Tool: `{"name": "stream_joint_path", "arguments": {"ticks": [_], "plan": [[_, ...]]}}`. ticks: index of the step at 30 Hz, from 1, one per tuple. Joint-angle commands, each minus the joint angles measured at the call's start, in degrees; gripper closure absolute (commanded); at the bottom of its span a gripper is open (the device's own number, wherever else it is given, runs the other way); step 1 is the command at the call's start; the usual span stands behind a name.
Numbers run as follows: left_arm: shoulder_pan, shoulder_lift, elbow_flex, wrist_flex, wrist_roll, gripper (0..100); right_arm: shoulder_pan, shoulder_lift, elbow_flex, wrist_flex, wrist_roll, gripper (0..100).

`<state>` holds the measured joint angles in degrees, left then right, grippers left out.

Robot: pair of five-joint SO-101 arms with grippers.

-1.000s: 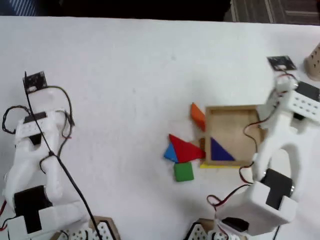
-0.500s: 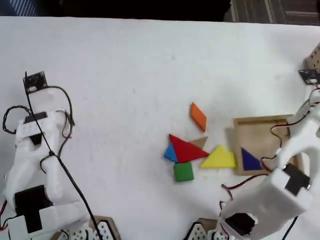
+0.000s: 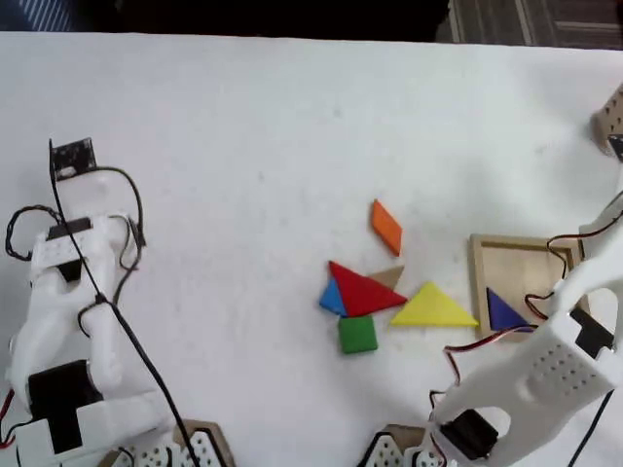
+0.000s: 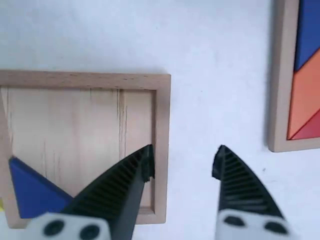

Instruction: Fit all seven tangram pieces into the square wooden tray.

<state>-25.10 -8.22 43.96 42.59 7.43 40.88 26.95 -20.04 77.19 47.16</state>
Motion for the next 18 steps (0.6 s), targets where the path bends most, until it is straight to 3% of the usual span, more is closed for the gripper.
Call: {"name": "stream_joint_path", "arguments": {"ticks": [1,4,13,18], "plan": [[1.1,0.0,-1.1,-1.1,-0.7,87,1.8,-1.1,-2.5,1.1,0.2,90.4],[1.1,0.0,-1.1,-1.1,-0.8,87,4.3,-1.1,-2.5,1.2,0.1,98.8],[1.2,0.0,-1.1,-1.1,-0.9,87,8.3,-0.9,3.6,4.0,4.0,97.9],[1.2,0.0,-1.1,-0.9,-0.9,87,8.0,-0.6,7.0,-7.3,1.2,97.3]]}}
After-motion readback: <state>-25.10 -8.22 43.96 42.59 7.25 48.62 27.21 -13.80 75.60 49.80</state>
